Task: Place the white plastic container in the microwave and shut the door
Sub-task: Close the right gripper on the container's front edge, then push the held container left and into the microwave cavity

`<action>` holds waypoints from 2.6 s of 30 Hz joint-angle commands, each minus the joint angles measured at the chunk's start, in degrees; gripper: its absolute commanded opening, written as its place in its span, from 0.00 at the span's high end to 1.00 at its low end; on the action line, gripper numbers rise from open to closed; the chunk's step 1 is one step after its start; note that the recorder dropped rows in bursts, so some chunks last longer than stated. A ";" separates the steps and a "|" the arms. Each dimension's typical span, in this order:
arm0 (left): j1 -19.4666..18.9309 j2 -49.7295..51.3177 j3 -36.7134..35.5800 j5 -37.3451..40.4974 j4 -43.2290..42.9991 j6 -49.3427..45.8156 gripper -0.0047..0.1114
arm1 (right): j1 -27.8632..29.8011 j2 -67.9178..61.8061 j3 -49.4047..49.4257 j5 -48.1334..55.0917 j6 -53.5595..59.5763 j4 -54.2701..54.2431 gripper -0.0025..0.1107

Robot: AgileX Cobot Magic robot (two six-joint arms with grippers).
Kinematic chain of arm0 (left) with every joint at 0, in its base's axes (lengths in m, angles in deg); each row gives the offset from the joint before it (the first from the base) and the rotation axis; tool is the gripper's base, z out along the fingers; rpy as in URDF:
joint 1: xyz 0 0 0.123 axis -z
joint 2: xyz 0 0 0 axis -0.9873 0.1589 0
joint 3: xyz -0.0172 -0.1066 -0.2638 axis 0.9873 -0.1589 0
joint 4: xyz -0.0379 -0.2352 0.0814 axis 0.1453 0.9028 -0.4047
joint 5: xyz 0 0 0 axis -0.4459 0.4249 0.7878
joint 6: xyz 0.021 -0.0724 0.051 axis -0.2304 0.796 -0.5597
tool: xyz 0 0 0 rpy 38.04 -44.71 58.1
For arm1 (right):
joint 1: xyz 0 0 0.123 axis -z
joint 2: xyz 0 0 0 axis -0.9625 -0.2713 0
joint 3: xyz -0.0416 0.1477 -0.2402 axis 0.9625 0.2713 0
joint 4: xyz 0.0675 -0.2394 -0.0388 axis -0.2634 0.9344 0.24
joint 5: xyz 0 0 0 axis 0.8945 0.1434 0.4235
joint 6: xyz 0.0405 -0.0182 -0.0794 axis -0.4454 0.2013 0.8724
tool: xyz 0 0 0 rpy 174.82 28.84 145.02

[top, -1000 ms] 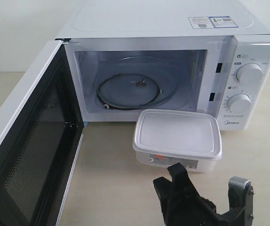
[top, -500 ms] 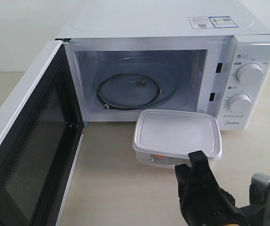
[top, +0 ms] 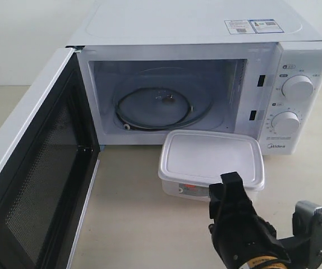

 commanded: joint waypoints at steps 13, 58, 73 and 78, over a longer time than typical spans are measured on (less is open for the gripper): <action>0.12 -0.14 -0.23 -0.38 0.44 -0.01 0.92 | 9.53 0.39 0.08 2.65 -1.71 7.93 0.65; 0.12 -0.14 -0.23 -0.41 0.44 -0.01 0.92 | 14.52 -0.91 -5.11 8.41 1.82 7.95 0.65; 0.12 -0.14 -0.23 -0.53 0.44 -0.01 0.92 | 14.52 -0.91 -5.11 8.45 1.21 4.13 0.65; 0.12 -0.14 -0.23 -0.43 0.44 -0.01 0.92 | 14.52 -0.91 -5.11 8.04 1.17 5.02 0.65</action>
